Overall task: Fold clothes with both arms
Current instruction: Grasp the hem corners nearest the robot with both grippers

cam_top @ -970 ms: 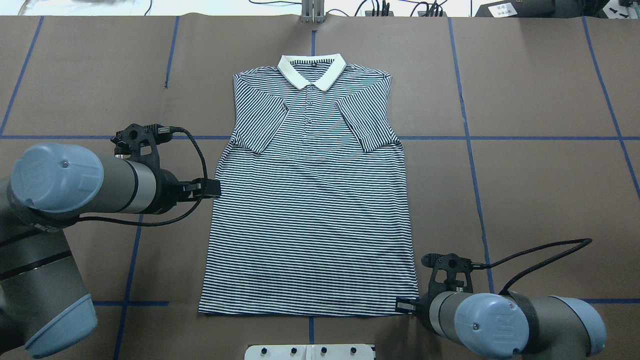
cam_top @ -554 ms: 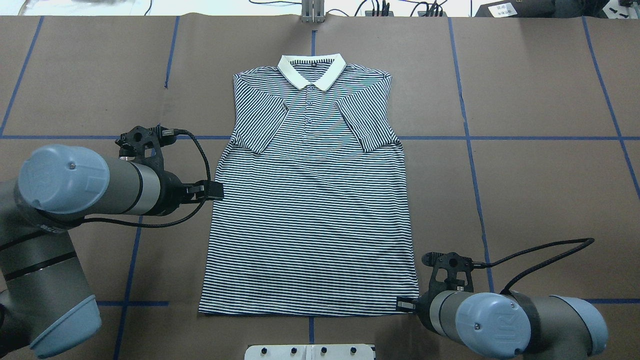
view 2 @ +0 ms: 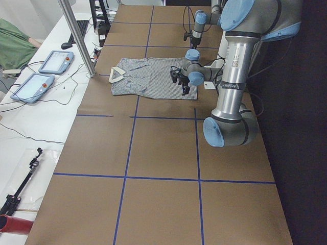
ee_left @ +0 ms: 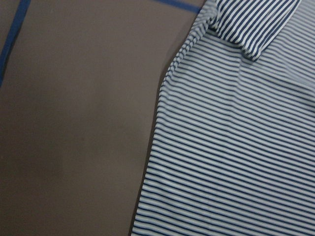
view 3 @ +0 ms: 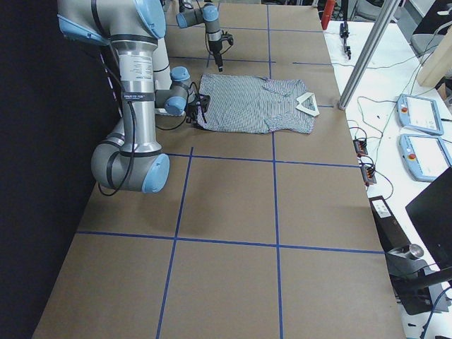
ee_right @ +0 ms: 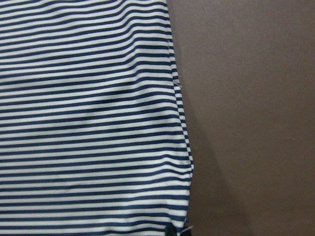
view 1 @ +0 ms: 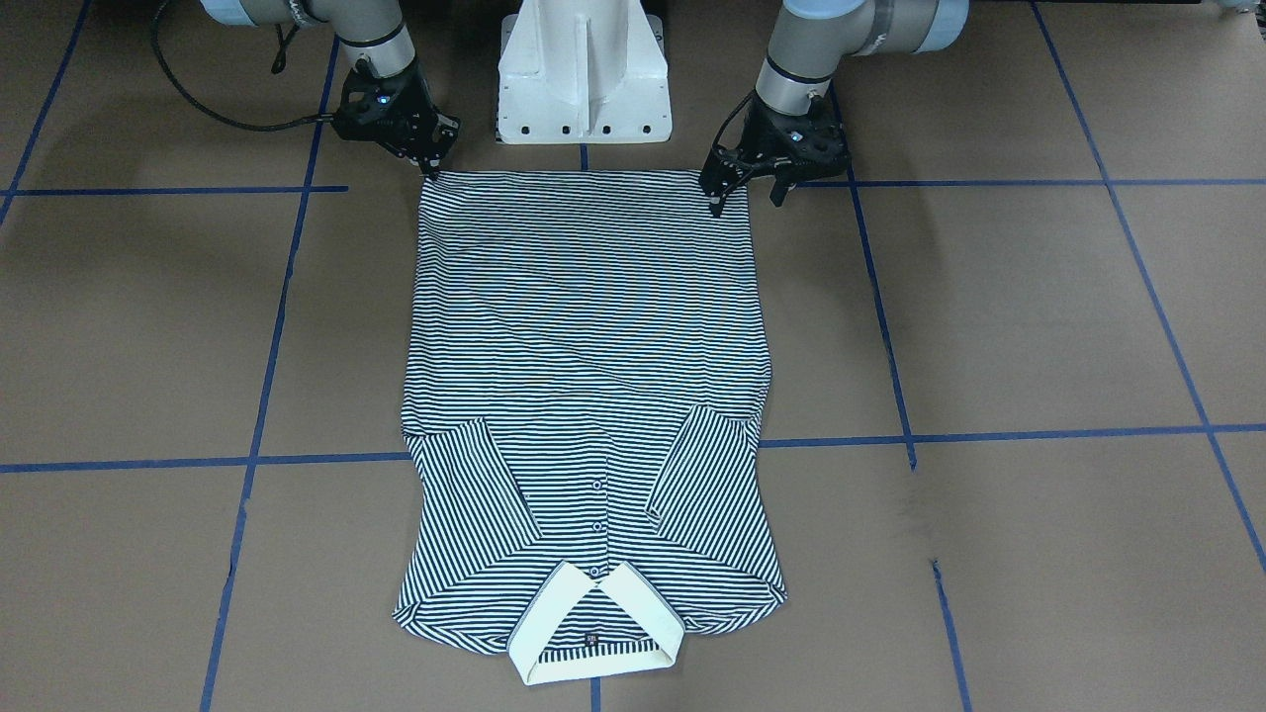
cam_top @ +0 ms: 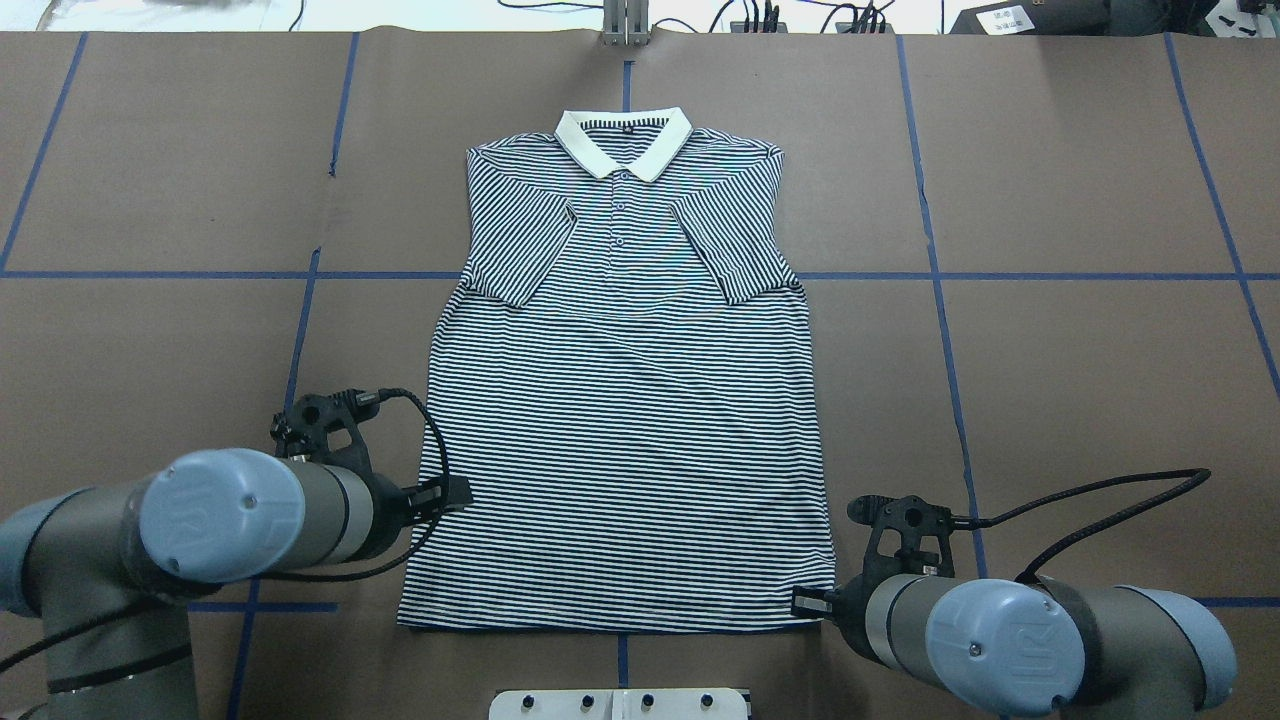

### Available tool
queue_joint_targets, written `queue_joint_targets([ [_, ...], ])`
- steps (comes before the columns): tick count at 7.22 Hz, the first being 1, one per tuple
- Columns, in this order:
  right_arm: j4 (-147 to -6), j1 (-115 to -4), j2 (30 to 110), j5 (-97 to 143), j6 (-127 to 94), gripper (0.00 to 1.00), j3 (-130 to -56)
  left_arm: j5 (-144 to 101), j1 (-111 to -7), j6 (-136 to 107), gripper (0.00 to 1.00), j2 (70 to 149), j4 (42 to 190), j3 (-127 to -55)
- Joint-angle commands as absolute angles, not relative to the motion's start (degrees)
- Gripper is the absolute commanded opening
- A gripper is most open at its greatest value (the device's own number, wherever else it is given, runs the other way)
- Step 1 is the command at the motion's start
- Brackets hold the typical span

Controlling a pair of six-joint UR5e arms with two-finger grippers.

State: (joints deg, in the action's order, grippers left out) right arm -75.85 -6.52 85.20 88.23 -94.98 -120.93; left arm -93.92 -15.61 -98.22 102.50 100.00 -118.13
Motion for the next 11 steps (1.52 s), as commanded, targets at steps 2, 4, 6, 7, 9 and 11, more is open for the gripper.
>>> queue_joint_targets([
  [2, -75.85, -6.59, 84.73, 88.24, -95.01, 0.00, -121.11, -92.20, -9.76, -103.62, 0.99, 101.87, 97.21, -118.04],
  [4, -75.85, -6.77, 84.64, 88.42, -95.01, 0.00, -121.37, -92.20, -9.76, -103.54, 0.99, 101.95, 97.21, -116.90],
  [6, -75.85, -6.85, 84.64, 88.51, -94.92, 0.00, -121.46, -92.20, -9.76, -103.62, 0.99, 101.78, 97.21, -116.10],
  [7, -75.85, -6.77, 84.64, 88.51, -95.01, 0.00, -121.46, -92.28, -9.23, -103.71, 0.99, 101.78, 97.21, -116.02],
  [9, -75.85, -6.77, 84.64, 88.51, -95.01, 0.00, -121.46, -92.20, -8.18, -103.97, 0.96, 101.69, 97.21, -115.93],
  [11, -75.85, -6.94, 84.64, 88.51, -94.92, 0.00, -121.55, -92.29, -8.17, -103.97, 0.54, 101.78, 97.21, -115.75],
])
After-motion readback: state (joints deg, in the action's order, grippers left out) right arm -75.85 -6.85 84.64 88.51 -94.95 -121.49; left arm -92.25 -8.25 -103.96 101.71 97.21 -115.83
